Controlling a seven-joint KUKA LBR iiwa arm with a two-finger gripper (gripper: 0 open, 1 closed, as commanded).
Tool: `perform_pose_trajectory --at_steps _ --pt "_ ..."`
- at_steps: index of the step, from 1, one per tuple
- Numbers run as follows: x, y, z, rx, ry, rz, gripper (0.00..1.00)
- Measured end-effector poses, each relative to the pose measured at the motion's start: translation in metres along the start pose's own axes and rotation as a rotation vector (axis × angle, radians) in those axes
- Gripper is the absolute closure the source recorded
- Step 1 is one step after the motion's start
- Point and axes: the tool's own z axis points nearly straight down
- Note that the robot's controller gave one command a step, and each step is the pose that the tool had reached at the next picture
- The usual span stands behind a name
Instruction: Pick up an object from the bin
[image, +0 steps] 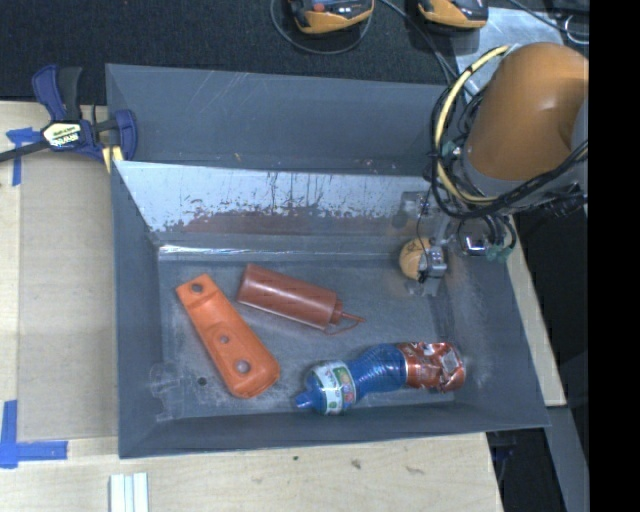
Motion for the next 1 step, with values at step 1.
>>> perform_pose_trajectory --at_steps 1 --pt "-0.0011 0.0003 -0.0052 0.000 -0.008 -0.001 0.00"
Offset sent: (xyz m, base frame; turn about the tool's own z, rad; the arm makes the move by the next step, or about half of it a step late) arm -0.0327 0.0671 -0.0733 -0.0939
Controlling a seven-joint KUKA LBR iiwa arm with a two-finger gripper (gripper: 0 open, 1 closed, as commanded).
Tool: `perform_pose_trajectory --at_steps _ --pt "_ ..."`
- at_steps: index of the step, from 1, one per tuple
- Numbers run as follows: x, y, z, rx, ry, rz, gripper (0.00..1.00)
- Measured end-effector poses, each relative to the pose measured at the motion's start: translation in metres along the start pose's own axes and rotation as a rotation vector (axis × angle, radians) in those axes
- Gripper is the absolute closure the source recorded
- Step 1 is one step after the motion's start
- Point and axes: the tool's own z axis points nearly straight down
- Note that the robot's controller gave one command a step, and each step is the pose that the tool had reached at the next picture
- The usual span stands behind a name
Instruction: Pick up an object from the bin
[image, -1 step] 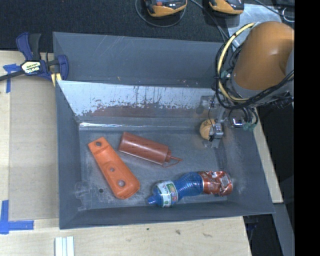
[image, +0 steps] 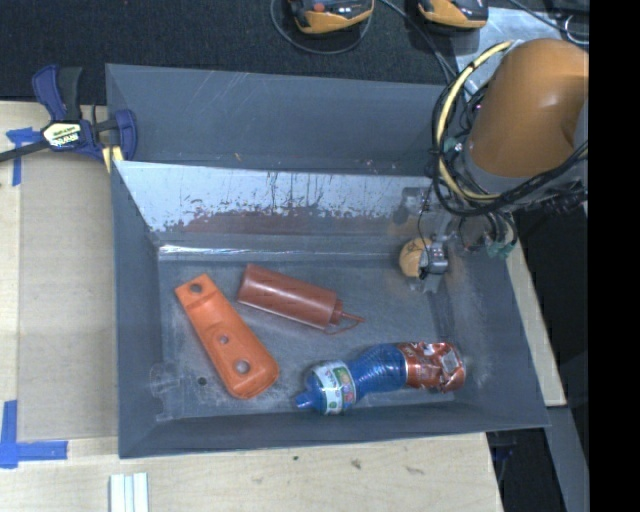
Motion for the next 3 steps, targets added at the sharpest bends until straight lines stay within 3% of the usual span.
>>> perform_pose_trajectory --at_steps 1,2,3 --pt "0.036 0.071 0.083 -0.004 0.015 -0.100 0.00" --pt "0.028 0.086 0.083 -0.001 -0.002 0.113 0.00" --pt "-0.010 0.103 0.155 -0.004 0.008 -0.117 0.00"
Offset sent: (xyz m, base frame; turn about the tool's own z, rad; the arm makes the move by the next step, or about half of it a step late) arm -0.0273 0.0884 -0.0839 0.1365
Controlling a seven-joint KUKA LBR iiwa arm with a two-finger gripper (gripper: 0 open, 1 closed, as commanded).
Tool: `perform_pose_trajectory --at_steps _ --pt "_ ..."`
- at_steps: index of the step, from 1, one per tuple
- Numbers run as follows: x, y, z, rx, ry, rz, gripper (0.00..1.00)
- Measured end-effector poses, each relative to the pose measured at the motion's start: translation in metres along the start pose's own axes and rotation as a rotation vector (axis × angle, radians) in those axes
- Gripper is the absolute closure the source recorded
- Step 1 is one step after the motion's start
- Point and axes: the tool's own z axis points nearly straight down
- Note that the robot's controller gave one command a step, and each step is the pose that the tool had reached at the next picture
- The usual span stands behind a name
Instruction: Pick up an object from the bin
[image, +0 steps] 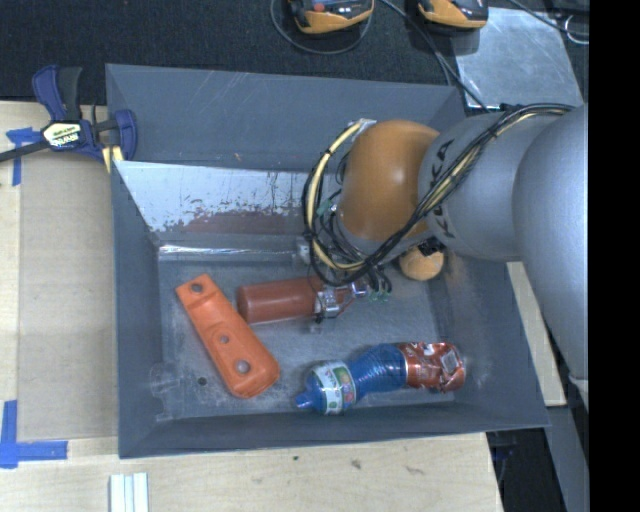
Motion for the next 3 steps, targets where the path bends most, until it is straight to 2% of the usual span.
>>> perform_pose_trajectory --at_steps 1,2,3 --pt "0.022 0.014 0.009 0.002 -0.014 0.308 1.00" --pt "0.022 0.014 0.009 0.002 -0.014 0.307 1.00" --pt "0.020 0.023 -0.112 0.002 -0.017 0.340 1.00"
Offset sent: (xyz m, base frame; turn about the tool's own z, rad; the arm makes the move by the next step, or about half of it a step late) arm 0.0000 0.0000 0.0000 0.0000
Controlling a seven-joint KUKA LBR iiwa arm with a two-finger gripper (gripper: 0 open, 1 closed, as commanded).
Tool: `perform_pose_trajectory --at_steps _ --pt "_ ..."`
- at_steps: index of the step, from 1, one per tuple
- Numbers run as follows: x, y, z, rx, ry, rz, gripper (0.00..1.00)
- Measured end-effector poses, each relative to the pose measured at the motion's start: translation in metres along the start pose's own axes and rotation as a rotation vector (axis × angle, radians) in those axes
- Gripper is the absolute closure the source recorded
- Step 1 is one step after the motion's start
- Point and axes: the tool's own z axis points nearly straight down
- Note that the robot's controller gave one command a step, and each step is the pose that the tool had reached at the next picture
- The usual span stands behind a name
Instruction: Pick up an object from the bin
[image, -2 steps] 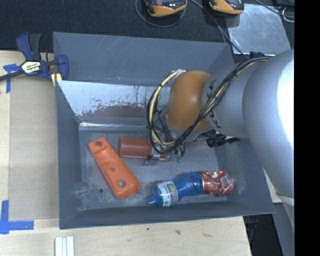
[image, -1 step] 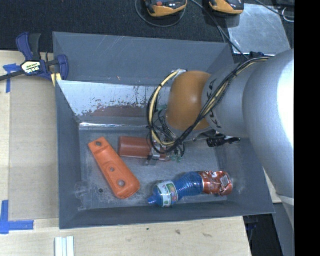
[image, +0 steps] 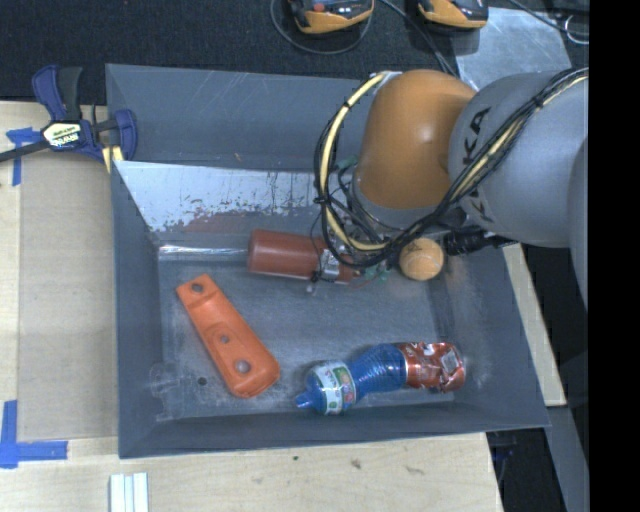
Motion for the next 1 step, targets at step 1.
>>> perform_pose_trajectory --at_steps 1 --pt "0.0000 0.0000 0.0000 0.000 0.000 -0.001 1.00"
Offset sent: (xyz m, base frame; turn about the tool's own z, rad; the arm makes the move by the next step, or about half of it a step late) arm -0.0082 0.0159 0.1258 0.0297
